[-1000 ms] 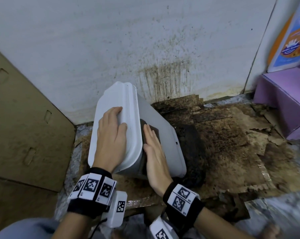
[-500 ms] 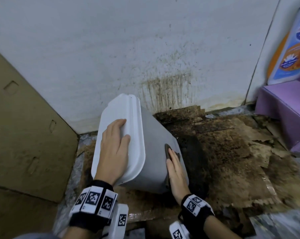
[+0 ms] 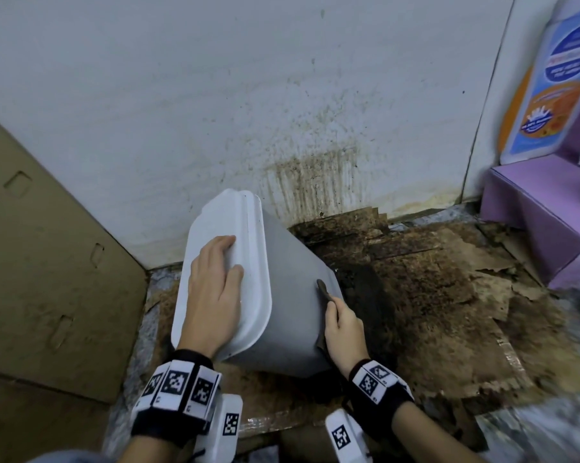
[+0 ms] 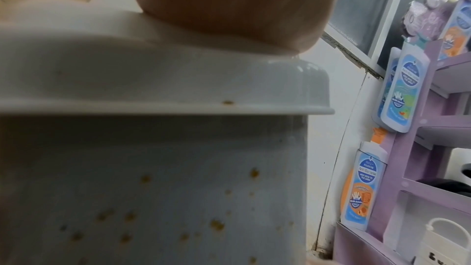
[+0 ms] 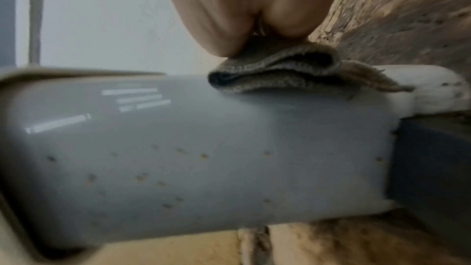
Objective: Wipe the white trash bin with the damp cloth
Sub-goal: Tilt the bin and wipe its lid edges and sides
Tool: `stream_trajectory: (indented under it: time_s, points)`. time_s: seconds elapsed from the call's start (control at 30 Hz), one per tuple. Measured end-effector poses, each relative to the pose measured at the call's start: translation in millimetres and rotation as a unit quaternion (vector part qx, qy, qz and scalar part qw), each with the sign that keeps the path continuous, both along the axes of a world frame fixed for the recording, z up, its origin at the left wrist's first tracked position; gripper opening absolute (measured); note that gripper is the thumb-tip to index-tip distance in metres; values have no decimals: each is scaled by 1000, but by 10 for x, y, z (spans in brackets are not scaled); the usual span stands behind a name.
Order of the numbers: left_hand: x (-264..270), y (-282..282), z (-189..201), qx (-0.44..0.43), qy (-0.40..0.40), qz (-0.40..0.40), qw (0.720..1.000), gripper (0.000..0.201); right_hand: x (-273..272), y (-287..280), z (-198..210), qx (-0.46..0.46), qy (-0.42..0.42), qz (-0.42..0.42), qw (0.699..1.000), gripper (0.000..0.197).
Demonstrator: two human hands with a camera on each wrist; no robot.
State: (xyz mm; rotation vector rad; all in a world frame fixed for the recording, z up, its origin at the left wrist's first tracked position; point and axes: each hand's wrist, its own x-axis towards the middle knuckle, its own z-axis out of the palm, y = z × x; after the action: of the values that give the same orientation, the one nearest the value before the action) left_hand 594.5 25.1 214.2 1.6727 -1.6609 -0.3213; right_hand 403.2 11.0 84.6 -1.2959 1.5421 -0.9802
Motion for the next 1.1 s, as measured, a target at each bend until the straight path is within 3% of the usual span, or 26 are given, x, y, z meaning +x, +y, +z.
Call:
stream_trajectory:
  time_s: [0.33, 0.57, 0.73, 0.87, 0.93, 1.0, 1.07, 1.1]
  points:
    - [-387, -26, 79, 21, -51, -3, 998, 55, 124, -48, 1012, -84, -231, 31, 969, 31]
    - [-739, -78, 151, 32, 0, -18, 999, 56, -47, -84, 1250, -120, -178, 47, 976, 35]
    - [-930, -88, 269, 26, 196, 1, 980, 41, -167, -104, 1185, -105, -90, 66, 988, 47]
    - [-956, -136, 369, 12, 427, 4, 904, 42, -344, -161, 1225, -78, -66, 57, 993, 57]
    - [-874, -146, 419, 6, 479, 14, 877, 41, -428, -198, 1217, -73, -59, 52, 994, 60]
    - [-747, -139, 400, 11, 410, 44, 911, 38, -508, -220, 1191, -64, -52, 52, 995, 64]
    - [-633, -94, 336, 33, 231, 85, 969, 31, -589, -219, 1196, -61, -46, 56, 996, 68]
    - [-604, -63, 302, 51, 147, 105, 982, 30, -627, -216, 1200, -58, -43, 60, 996, 72]
